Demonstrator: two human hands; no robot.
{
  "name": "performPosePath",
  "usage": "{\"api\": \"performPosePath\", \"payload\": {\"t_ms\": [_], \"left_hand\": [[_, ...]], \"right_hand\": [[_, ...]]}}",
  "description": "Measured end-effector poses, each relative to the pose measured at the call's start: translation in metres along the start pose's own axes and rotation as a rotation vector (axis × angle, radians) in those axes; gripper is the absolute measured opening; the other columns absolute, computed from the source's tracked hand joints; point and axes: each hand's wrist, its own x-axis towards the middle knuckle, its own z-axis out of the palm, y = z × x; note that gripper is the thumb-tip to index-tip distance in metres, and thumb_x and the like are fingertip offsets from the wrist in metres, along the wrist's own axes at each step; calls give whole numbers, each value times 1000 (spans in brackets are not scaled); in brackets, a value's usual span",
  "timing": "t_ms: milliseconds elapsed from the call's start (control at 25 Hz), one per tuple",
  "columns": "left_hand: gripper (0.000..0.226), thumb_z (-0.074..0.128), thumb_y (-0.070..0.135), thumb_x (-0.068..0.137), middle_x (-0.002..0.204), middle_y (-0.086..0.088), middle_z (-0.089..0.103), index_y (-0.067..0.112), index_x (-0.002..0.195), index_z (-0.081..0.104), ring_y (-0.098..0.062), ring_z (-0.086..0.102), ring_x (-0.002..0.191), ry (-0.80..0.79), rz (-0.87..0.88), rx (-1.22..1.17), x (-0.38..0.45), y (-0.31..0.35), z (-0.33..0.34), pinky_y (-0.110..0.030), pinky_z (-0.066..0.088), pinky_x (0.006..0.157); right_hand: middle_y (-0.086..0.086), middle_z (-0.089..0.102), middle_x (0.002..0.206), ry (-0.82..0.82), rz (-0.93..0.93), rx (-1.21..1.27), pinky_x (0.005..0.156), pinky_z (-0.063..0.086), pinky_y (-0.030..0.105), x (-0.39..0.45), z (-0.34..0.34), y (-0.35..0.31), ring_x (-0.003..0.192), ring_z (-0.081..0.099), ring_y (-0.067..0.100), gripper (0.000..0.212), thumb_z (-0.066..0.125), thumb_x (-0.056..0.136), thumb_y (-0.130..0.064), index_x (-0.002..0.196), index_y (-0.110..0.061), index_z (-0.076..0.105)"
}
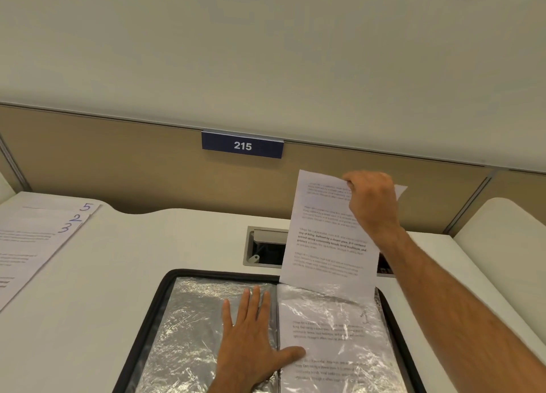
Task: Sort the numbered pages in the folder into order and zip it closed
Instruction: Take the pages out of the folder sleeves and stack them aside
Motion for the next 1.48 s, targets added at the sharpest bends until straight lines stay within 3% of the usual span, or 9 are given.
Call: {"api": "performPosePath", "payload": {"t_ms": [160, 440, 680, 840, 1000, 1080, 1240, 1360, 1480], "left_hand": [[138, 21, 108, 52, 160, 12, -19, 26, 158, -11, -14, -13, 153, -102, -77, -157, -3, -1, -15, -54, -20, 118], [92, 77, 58, 75, 155, 12, 36, 32, 151, 33, -10, 34, 142, 345, -85, -727, -15, -13, -56, -36, 29, 118], [60, 76, 36, 86, 139, 20, 49, 30, 140, 50, -2, 47, 124, 643, -87, -992, -16, -24, -138, -25, 40, 101], [16, 73, 37, 89, 98, 12, 74, 26, 101, 71, -19, 71, 92, 638, -47, -1191, -32, -44, -166, -41, 60, 73], [10, 66, 18, 96, 82, 4, 75, 14, 87, 71, -19, 71, 74, 711, -80, -1151, -54, -69, -180, -25, 57, 63], [11, 65, 18, 97, 82, 3, 75, 15, 88, 71, -19, 72, 74, 716, -135, -1131, -61, -88, -186, -32, 59, 65], [11, 65, 23, 96, 80, 4, 75, 18, 88, 71, -19, 73, 72, 745, -262, -1093, -76, -139, -200, -36, 61, 67], [7, 69, 24, 94, 80, 3, 75, 22, 89, 73, -22, 73, 75, 753, -352, -1043, -88, -185, -214, -38, 61, 69], [7, 72, 27, 91, 82, 4, 75, 21, 88, 75, -21, 72, 78, 745, -439, -945, -95, -239, -226, -43, 60, 77]], "right_hand": [[7, 75, 87, 77, -21, 14, 79, 49, 47, 14, -26, -3, 78, 70, 29, 35, 42, 89, -16, 98, -7, 74], [4, 77, 95, 33, -166, 195, 80, 52, 53, 31, -63, -45, 85, 72, 26, 27, 55, 87, -4, 106, -7, 74], [0, 76, 102, -149, -214, 330, 81, 57, 48, 43, -81, -97, 89, 71, 18, 36, 66, 87, 3, 120, -12, 69], [2, 74, 105, -247, -116, 496, 86, 60, 33, 53, -91, -136, 92, 65, 6, 39, 64, 92, 1, 129, -12, 63], [0, 70, 113, -167, -83, 463, 97, 51, 50, 53, -86, -166, 105, 63, 18, 49, 69, 87, -9, 134, -15, 57], [4, 57, 135, -73, 163, 425, 111, 37, 48, 44, -74, -177, 127, 49, 22, 70, 78, 82, -19, 144, -17, 46], [9, 50, 147, -453, 967, 1058, 100, 48, 38, -6, -36, -219, 119, 55, 17, 92, 83, 80, -13, 151, -20, 24], [12, 66, 119, -577, 1105, 1209, 74, 58, 38, -43, 5, -261, 100, 68, 23, 64, 75, 83, 1, 130, -20, 36], [13, 71, 101, -551, 1111, 1202, 76, 61, 51, -52, 39, -307, 94, 72, 33, 42, 75, 77, 2, 105, -19, 53]]}}
